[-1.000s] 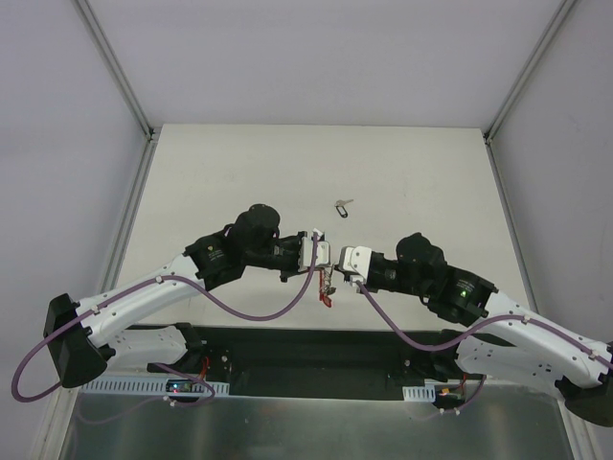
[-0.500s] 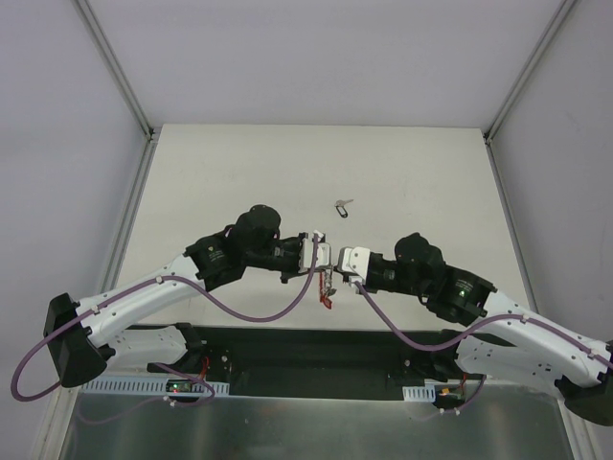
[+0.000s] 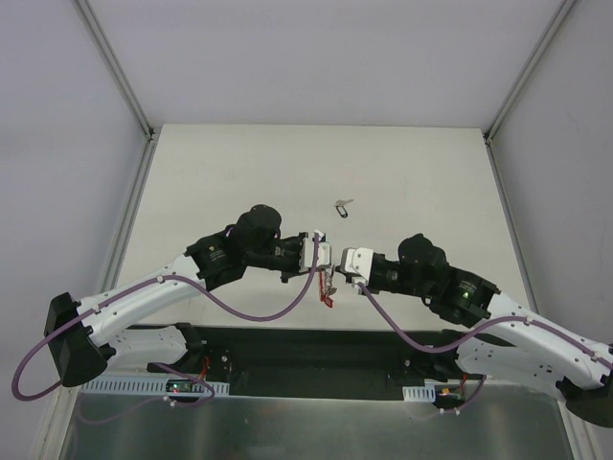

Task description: Put the keys on the keyring

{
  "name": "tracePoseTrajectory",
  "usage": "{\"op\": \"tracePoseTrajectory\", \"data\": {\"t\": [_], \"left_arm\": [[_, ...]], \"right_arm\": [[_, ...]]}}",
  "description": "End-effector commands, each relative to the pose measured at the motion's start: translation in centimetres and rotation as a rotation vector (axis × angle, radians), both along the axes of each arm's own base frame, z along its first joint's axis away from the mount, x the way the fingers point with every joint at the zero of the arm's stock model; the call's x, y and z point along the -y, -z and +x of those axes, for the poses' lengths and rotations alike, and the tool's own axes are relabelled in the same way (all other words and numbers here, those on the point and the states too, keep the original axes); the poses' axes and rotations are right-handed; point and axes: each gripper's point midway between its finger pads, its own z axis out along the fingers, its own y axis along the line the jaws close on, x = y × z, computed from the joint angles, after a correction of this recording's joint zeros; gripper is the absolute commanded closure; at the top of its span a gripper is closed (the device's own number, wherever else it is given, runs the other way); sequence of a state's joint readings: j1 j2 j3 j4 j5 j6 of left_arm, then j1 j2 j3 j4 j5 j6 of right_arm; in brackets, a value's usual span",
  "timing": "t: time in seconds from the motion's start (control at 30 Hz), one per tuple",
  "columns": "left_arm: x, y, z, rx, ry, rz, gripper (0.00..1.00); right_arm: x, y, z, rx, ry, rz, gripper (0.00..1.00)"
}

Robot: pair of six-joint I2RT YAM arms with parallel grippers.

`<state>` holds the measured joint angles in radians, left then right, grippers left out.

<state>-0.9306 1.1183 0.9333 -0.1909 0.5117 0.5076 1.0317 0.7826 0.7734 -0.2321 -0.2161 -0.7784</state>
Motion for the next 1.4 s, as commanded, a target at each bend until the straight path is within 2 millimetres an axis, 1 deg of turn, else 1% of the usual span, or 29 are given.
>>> {"op": "tracePoseTrajectory", "data": {"t": [0.0, 0.13, 0.3, 0.57, 0.83, 1.37], "left_arm": [[0.67, -1.33, -0.01, 0.032, 0.011, -0.046, 1.00], [0.83, -1.52, -0.25, 0.027, 0.028, -0.051, 1.00], [0.99, -1.15, -0.60, 0.010, 0.046, -0.047, 1.00], [1.01, -1.36, -0.43, 0.019, 0.041, -0.048, 1.00], [1.06, -1.48, -0.63, 0.012, 0.052, -0.054, 1.00], [1.03, -1.52, -0.90, 0.003, 0.057, -0.058, 1.00]], "right_arm": [[-0.13, -1.63, 0.05, 0.032, -0.004, 0.034, 0.99], [-0.41, -1.37, 0.11, 0.027, -0.007, 0.025, 0.99], [-0.52, -1.54, 0.07, 0.024, -0.011, 0.034, 0.99], [-0.30, -1.71, 0.27, 0.030, 0.005, 0.040, 0.99], [-0.38, -1.29, 0.65, 0.025, 0.022, 0.025, 0.99], [-0.73, -1.03, 0.48, 0.014, 0.007, 0.019, 0.99]]}}
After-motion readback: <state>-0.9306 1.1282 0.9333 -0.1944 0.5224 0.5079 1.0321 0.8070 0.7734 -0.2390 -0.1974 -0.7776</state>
